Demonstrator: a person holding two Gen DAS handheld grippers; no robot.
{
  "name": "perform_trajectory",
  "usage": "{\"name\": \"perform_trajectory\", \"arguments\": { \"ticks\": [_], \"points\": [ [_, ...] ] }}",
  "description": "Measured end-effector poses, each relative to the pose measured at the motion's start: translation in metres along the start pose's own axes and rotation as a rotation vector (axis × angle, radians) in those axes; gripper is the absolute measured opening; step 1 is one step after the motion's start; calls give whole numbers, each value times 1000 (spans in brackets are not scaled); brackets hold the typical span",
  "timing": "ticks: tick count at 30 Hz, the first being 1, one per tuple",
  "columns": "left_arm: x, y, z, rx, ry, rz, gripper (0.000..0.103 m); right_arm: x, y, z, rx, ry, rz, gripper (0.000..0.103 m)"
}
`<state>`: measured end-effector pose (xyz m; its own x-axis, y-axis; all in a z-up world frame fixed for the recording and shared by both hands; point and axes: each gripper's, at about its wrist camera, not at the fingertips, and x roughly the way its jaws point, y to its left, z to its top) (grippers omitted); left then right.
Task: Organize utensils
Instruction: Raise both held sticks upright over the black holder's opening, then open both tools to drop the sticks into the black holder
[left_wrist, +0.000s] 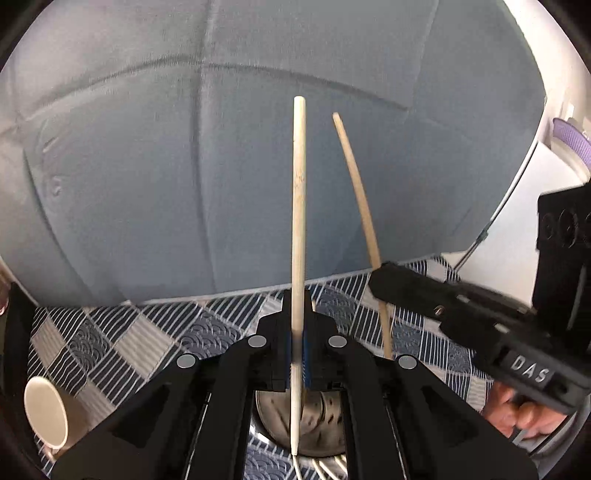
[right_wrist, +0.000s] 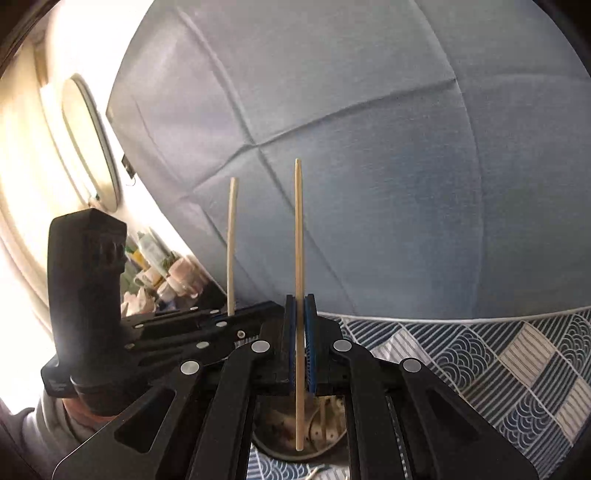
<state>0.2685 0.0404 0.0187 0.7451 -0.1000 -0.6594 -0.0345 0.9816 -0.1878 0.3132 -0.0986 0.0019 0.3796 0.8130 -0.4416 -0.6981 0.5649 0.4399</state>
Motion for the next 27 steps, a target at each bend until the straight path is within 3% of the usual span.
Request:
{"name": "perform_trajectory", "arguments": {
  "ticks": [4,6,11,18,25,27],
  "points": [
    [1,8,-7,-28,-115,-25,4,5,-11,-12,28,-55,88,5],
    [3,14,-11,-56,-138,-49,4,8,-16,-19,34,-67,93,5],
    [9,12,-27,1,-174,2,4,15,-29,-36,73,-79,94,5],
    [17,10,-40,22,-165,6,5,12,-31,-47,49,-93,108,8],
    [10,11,-41,13,-178,19,33,-2,-38,-47,85,-136,75,9],
    [6,12,-41,6,-189,24,37,-8,-40,-46,97,-151,63,9]
  ]
}}
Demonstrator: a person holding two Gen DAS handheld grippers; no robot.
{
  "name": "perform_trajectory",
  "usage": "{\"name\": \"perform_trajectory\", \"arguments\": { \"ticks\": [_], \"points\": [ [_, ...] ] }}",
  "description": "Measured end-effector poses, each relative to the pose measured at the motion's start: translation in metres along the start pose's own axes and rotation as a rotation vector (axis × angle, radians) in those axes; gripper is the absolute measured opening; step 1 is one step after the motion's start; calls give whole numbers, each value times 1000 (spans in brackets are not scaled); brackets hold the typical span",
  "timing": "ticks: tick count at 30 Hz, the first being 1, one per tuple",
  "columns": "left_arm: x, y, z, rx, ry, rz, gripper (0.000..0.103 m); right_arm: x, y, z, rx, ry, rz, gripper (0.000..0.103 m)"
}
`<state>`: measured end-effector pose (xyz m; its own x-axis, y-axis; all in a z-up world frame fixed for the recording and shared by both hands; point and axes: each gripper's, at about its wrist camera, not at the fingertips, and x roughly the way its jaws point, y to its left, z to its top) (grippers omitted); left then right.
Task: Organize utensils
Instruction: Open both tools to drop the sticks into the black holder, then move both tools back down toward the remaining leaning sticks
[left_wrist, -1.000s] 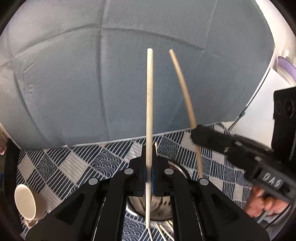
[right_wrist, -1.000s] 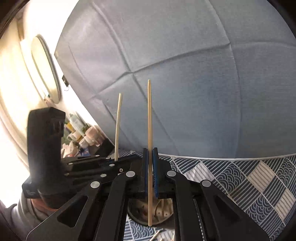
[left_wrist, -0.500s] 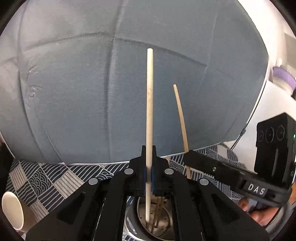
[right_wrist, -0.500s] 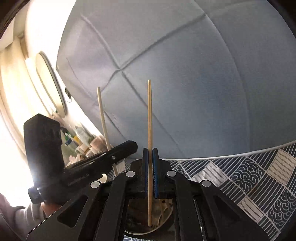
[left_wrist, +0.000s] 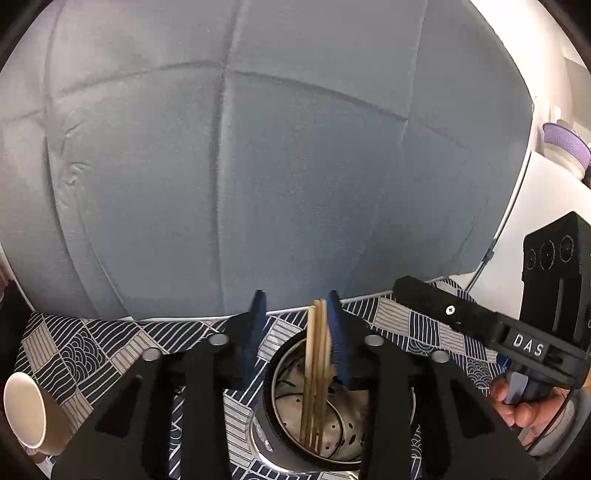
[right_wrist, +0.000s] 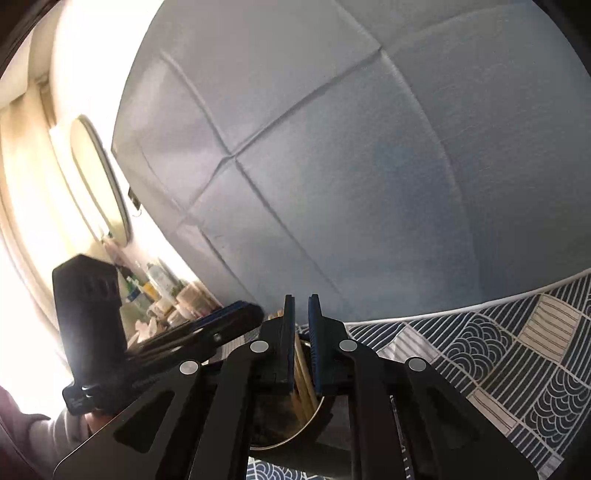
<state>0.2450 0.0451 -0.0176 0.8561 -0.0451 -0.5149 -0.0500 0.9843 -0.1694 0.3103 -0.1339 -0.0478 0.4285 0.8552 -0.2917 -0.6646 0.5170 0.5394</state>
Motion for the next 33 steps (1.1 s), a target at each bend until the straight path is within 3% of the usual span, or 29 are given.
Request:
{"name": "perform_trajectory", "arguments": {
  "ticks": [8,10,16,18,21,23,27,33],
  "points": [
    [-18,8,-1,-34,3,18,52,-16,5,7,-5,-8,-44,28],
    [-24,10,-5,-33,11,43,53,-20,8,6,-6,-2,-52,41],
    [-40,16,-13,-69,25,53,71,-32,17,2,-27,14,-90,55],
    [-46,17,-17,-74,24,60,71,-36,18,-1,-25,19,-101,60],
    [-53,21,-24,-88,38,73,76,-39,19,-6,-9,37,-107,64],
    [-59,25,-30,-99,59,83,87,-42,21,-10,-9,47,-116,66],
    [-65,30,-41,-104,74,121,92,-45,22,-19,-10,73,-132,79],
    [-64,30,-57,-101,123,152,97,-48,22,-34,-14,125,-157,84]
  ]
}}
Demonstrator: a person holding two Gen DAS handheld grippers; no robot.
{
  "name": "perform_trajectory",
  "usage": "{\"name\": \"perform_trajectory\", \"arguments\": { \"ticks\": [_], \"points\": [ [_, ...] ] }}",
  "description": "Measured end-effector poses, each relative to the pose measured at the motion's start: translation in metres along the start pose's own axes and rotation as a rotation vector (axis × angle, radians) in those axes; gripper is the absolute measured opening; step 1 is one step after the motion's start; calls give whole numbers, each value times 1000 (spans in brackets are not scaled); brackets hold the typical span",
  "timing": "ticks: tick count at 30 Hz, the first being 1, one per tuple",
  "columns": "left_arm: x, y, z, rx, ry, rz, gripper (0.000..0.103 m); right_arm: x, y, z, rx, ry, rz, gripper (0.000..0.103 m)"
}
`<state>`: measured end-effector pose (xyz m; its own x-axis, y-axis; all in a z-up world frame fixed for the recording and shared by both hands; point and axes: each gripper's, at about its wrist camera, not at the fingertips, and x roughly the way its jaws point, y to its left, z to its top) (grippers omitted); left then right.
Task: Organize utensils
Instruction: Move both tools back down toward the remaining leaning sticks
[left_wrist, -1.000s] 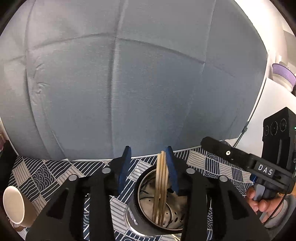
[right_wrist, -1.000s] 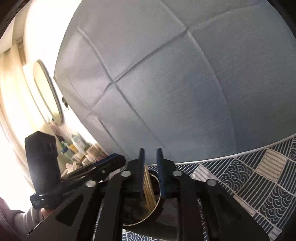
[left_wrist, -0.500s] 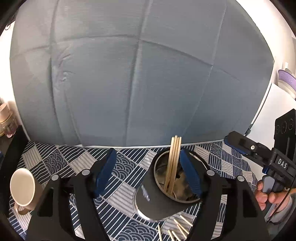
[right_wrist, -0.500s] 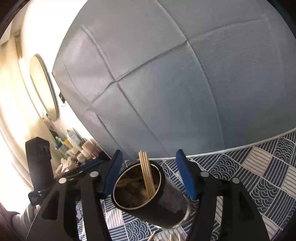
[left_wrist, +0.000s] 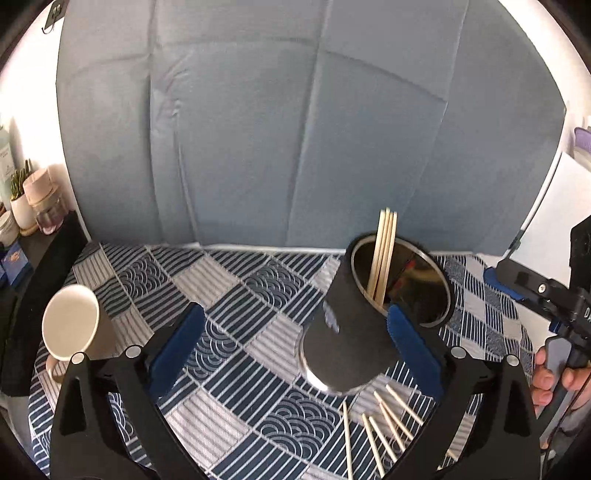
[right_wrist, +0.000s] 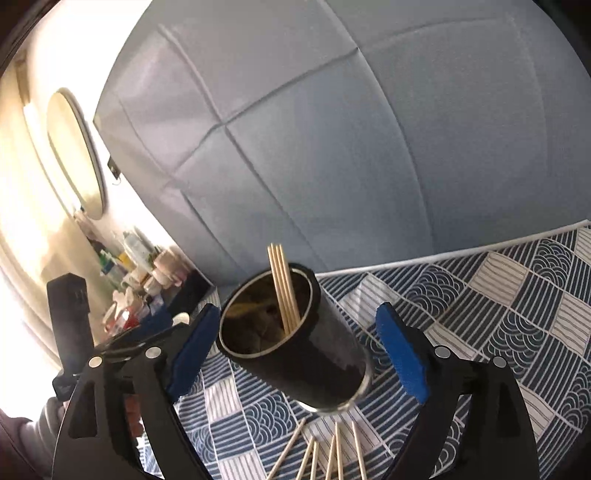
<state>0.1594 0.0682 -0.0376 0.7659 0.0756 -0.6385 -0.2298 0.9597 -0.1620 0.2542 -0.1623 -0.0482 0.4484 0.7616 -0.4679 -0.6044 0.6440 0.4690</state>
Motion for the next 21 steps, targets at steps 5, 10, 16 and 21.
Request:
{"name": "perform_trajectory", "arguments": {
  "ticks": [5,10,16,21],
  "points": [
    [6,-2,-16,20,58,9,97,0,-4,-12,-15,56,-52,85],
    [14,-8,-32,50,124,12,97,1,-10,-33,-57,136,-141,85],
    [27,-11,-57,60,199,51,97,11,-19,-69,-98,253,-214,85],
    [36,-12,-82,38,277,59,97,21,-25,-98,-129,342,-251,85]
  ]
}}
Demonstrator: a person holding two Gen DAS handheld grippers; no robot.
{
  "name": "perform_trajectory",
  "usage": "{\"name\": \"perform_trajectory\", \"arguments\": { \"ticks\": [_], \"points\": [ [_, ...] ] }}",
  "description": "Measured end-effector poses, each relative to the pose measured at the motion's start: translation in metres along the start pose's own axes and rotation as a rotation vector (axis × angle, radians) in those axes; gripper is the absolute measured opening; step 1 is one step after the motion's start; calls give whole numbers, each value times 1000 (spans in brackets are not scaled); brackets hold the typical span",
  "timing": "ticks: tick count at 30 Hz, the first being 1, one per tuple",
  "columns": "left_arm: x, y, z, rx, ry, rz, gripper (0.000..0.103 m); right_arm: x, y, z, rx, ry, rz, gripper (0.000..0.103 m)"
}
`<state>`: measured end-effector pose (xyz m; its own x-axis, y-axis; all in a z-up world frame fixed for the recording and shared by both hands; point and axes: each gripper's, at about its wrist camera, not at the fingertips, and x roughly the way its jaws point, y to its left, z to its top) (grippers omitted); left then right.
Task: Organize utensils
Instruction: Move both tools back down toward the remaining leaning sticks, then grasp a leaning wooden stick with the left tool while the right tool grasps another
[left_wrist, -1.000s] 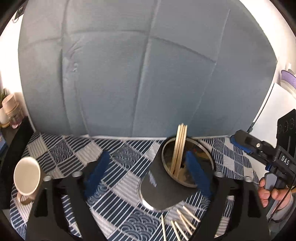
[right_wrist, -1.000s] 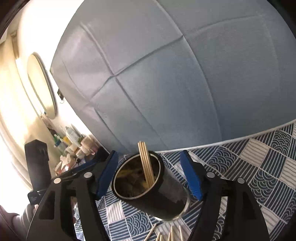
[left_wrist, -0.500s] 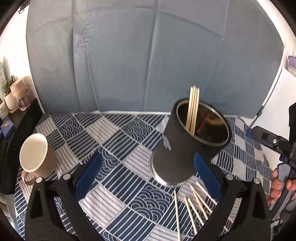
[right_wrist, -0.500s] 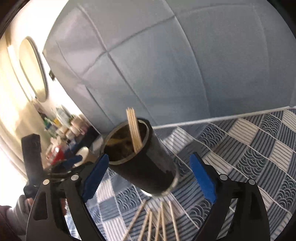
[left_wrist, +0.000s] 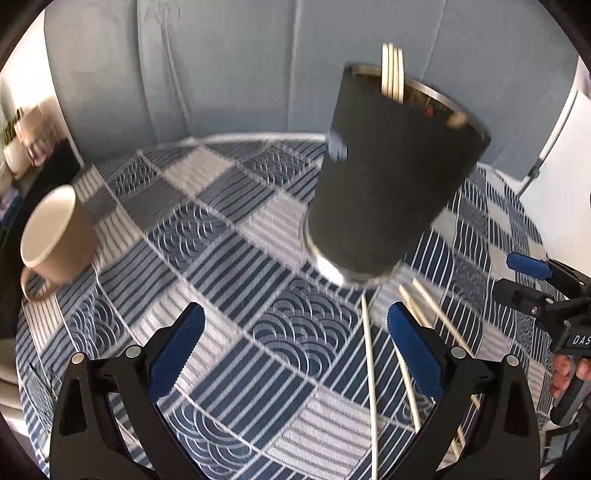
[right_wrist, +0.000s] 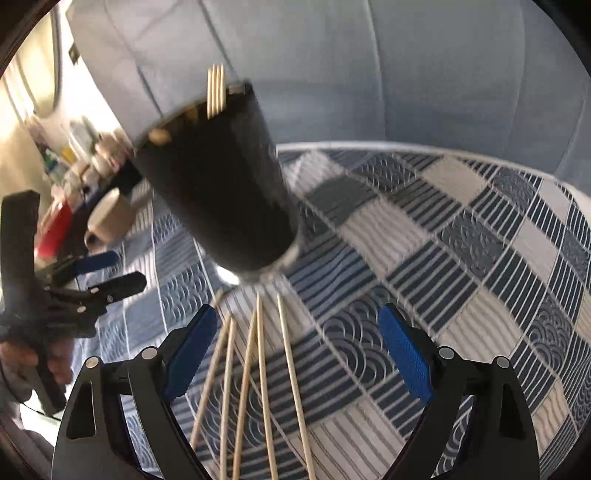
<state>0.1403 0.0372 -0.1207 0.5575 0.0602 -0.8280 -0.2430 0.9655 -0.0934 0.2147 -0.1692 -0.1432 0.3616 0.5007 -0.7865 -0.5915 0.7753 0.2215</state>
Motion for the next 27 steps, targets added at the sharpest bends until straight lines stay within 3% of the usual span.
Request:
{"name": "perform_trajectory", "arguments": {
  "ticks": [15,20,23,26,27],
  "points": [
    [37,-26,-51,24,205,-4,97,32,-6,-41,-33,216,-134,84],
    [42,-39,-54,102,214,52,97,41,0,-47,-79,269,-201,77],
    [43,-45,-55,134,216,67,98,41,3,-46,-90,292,-203,70],
    [42,-44,-57,143,215,58,94,38,6,-46,-99,293,-198,49],
    [40,-44,-57,150,212,53,91,36,6,-46,-104,289,-195,32]
  ]
}}
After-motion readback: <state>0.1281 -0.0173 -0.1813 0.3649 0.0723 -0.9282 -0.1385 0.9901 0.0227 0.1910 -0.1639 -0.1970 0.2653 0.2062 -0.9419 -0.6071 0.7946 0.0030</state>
